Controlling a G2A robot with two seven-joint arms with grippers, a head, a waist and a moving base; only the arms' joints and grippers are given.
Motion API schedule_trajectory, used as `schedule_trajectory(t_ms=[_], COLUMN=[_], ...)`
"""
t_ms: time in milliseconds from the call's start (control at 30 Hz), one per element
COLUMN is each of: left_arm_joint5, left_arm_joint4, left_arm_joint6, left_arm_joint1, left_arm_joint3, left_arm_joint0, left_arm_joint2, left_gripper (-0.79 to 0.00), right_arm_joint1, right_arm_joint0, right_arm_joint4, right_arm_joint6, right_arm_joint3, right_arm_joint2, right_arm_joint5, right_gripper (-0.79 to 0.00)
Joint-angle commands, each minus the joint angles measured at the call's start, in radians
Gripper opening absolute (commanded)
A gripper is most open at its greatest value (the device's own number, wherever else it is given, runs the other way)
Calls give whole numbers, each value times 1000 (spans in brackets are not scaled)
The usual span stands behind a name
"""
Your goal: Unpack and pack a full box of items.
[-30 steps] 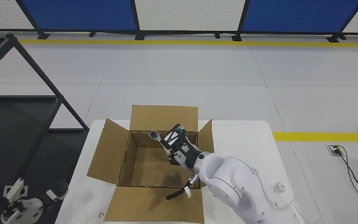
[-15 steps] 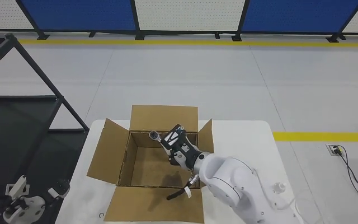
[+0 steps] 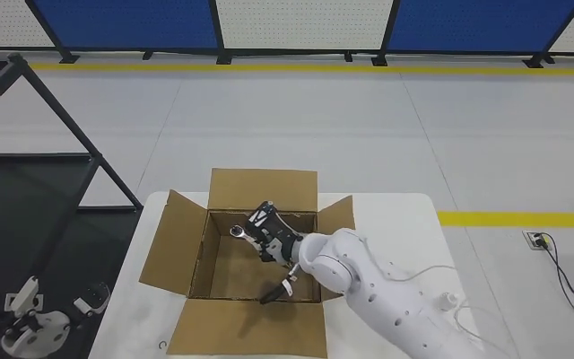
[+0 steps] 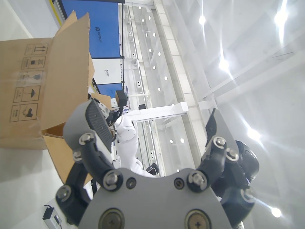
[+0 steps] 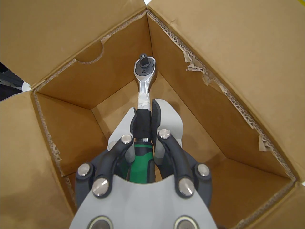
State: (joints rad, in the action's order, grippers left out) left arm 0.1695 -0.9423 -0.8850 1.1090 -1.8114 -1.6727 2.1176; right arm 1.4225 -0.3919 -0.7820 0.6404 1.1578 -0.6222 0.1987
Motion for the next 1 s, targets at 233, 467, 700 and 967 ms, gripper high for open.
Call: schedule_trajectory(t_ms=[233,467,700,967], left_arm_joint5=[-4,-9,-8,-2], left_arm_joint4=[7,14,16,10], left_arm_joint6=[3,6,6,2], left_arm_joint1=[1,2,4,6], left_arm_joint3=[-2,-3,-4,-5], left_arm_joint0=[5,14,14,7], left_arm_joint2=[-1,-6,-8,-4], left_gripper=[0,0,0,0], right_arm_joint1=[91,145,188,222], right_arm_joint0=[80,120,146,158], right_arm_joint4=[14,24,1,-12], right_arm_joint6=[-29,9,53,51], right_arm_joint3=[-226,-327,-400,-467], right_arm_joint2=[91,127,156,158], right_arm_joint5=[-5,20,32,32], right_gripper=[-785,-785,-785,-628])
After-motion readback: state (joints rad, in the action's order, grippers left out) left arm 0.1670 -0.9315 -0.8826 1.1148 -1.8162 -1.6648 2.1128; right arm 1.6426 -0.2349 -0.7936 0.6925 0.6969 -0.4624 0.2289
